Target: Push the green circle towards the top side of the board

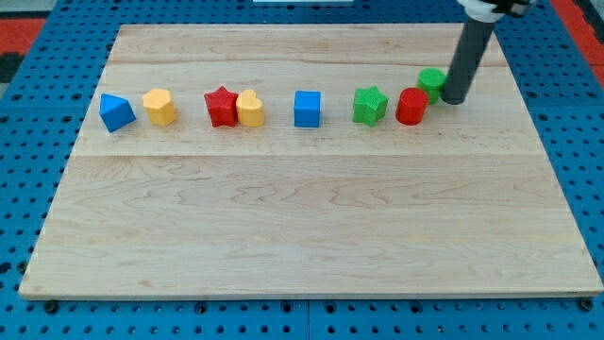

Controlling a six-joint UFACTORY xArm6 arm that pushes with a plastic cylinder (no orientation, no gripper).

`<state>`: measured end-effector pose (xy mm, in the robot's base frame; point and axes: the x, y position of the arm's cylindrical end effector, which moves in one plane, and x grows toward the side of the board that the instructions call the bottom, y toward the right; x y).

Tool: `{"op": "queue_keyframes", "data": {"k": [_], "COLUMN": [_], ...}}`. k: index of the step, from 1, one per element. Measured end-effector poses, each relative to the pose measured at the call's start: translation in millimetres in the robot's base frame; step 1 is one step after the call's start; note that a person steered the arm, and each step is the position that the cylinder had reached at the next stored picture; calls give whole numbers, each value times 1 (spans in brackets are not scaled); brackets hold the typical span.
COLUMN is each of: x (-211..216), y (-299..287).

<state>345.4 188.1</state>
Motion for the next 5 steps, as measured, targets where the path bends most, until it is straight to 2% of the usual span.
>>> {"op": "queue_keyframes", "data": {"k": [1,2,3,4,5], "x": [-12,14,-23,-97,-86], "y": [-1,-7,-29,-28,-25]}}
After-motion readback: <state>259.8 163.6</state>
